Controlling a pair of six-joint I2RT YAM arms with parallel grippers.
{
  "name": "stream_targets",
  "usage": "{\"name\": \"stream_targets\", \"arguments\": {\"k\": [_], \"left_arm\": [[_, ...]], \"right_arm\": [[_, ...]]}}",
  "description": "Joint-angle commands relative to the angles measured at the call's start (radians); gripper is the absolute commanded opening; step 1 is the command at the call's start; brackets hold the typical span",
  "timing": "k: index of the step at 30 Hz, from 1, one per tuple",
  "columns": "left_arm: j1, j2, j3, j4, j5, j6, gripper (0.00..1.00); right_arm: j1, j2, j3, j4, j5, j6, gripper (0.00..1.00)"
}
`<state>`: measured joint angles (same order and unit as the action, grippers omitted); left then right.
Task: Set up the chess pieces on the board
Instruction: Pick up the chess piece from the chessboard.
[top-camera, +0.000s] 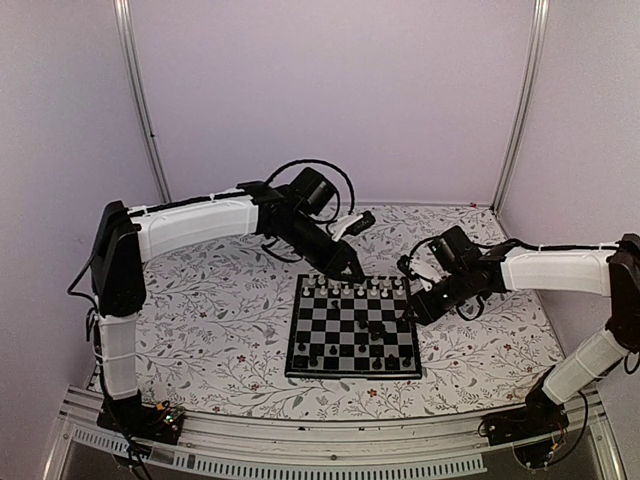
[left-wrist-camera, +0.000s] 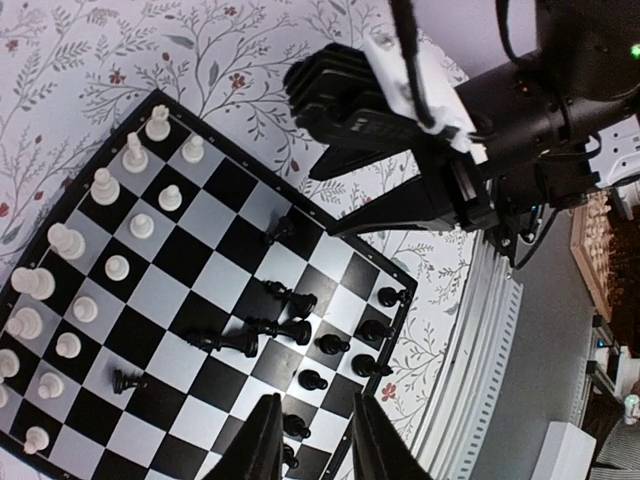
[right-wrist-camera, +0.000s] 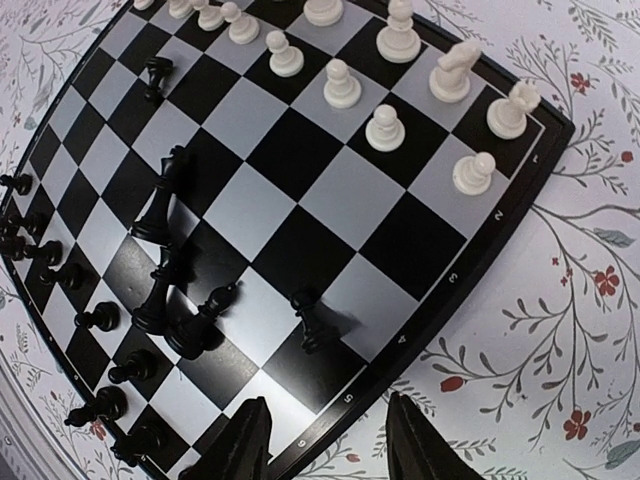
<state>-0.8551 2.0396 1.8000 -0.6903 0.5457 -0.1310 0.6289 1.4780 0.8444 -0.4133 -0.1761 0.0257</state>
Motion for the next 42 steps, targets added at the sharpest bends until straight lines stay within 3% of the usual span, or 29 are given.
{"name": "stream_targets", "arguments": {"k": [1, 13, 21, 30, 42], "left_arm": [[0.065, -0.036, -0.036, 0.036, 0.032, -0.042, 0.27], [0.100, -0.054, -0.083, 0.046, 0.033, -0.019, 0.27], [0.102, -0.065, -0.125, 0.071, 0.040, -0.027, 0.27], [0.102, -0.064, -0.139, 0.078, 0.046, -0.039, 0.28], [0.102, -0.070, -0.172, 0.105, 0.060, -0.058, 0.28]], "right_arm": [[-0.001, 0.056, 0.068, 0.013, -0.030, -0.133, 0.42], [0.010, 0.218, 0.183, -0.066, -0.078, -0.182, 0.42], [0.018, 0.295, 0.210, -0.097, -0.013, -0.159, 0.41], [0.039, 0.305, 0.208, -0.119, -0.020, -0.152, 0.36], [0.104, 0.297, 0.216, -0.217, 0.128, -0.101, 0.35]]}}
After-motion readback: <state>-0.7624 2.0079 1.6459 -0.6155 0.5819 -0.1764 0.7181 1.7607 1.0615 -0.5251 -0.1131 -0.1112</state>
